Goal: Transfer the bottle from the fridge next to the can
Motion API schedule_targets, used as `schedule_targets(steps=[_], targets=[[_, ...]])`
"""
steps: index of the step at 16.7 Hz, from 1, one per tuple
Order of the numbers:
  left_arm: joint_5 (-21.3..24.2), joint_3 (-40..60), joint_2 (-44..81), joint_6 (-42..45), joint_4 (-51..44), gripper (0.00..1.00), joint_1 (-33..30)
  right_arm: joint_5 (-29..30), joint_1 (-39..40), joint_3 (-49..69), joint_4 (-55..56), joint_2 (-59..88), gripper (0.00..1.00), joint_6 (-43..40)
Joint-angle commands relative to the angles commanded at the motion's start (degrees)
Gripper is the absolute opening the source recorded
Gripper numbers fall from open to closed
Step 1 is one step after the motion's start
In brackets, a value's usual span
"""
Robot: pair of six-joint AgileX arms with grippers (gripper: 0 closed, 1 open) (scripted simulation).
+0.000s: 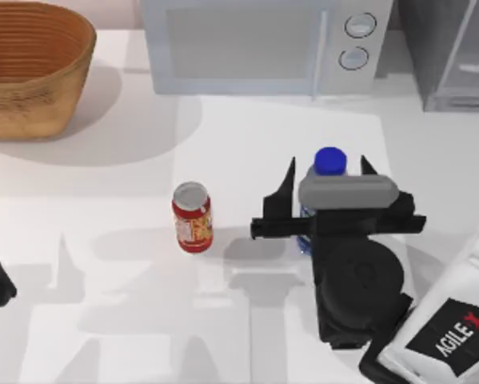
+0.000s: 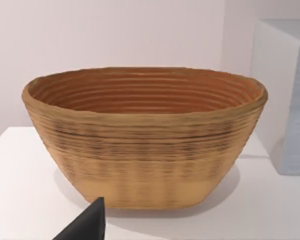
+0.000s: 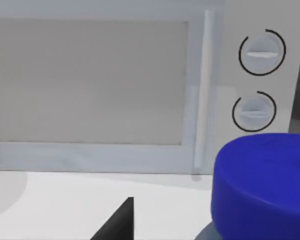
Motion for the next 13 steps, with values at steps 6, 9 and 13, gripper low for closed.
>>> schedule_targets(steps=[6,9,13], targets=[[0.0,0.0,0.0,0.0,0.0,1.00,0.0,0.0,0.0,0.0,0.0,0.0,1.00,0.0],[0.0,0.0,0.0,0.0,0.0,1.00,0.0,0.2,0.1,-0.1,0.1,-0.1,1.00,0.0],[0.0,0.0,0.0,0.0,0.0,1.00,0.0,3.8,3.7,-3.4,2.0,-1.2,1.00,0.1]])
